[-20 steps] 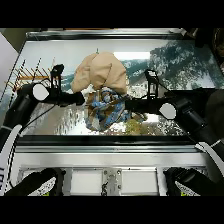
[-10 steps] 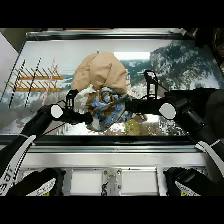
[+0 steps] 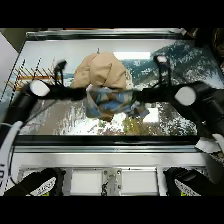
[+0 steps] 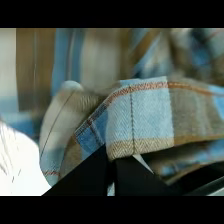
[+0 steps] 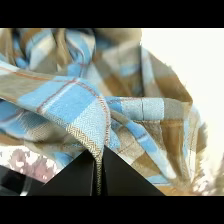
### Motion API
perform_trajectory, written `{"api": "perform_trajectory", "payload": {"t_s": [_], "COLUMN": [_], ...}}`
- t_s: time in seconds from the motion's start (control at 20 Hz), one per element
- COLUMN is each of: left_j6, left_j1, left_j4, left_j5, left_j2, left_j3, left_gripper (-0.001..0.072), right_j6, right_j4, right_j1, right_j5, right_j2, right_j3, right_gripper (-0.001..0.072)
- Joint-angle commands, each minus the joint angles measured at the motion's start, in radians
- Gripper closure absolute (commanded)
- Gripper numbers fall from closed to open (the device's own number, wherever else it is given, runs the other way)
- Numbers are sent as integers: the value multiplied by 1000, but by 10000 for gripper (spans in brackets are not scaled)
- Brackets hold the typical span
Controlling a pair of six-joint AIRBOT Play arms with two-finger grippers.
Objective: Fold the clothes and pants, and hang the long-sleeved shirts on hangers.
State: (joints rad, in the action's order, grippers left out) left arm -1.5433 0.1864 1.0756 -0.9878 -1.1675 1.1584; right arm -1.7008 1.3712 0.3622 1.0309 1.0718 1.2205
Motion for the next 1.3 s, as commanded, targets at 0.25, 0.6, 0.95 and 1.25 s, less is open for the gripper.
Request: {"api": "perform_trajectory", "payload": {"t_s": [0.25,0.6,0.95,1.25], "left_j6": [4,-79,-297,-323], "left_j1": [202,489,493,539], "left_j4": [-20,312,713,575], "left_j5": [59,114,-222,-478], "left_j2": [312,259,126,168], "left_j3": [755,923,729,246], "left_gripper": [690,690,689,689], "right_j6": [145,80,2,-51], "right_j4": [-71,-73,63,92], "right_j1": [-51,-51,-51,27], "right_j5": [223,148,416,635], "right_j2": [-30,-149,-74,-105], "right_j3": [812,883,726,274], "right_gripper": [693,693,693,694]}}
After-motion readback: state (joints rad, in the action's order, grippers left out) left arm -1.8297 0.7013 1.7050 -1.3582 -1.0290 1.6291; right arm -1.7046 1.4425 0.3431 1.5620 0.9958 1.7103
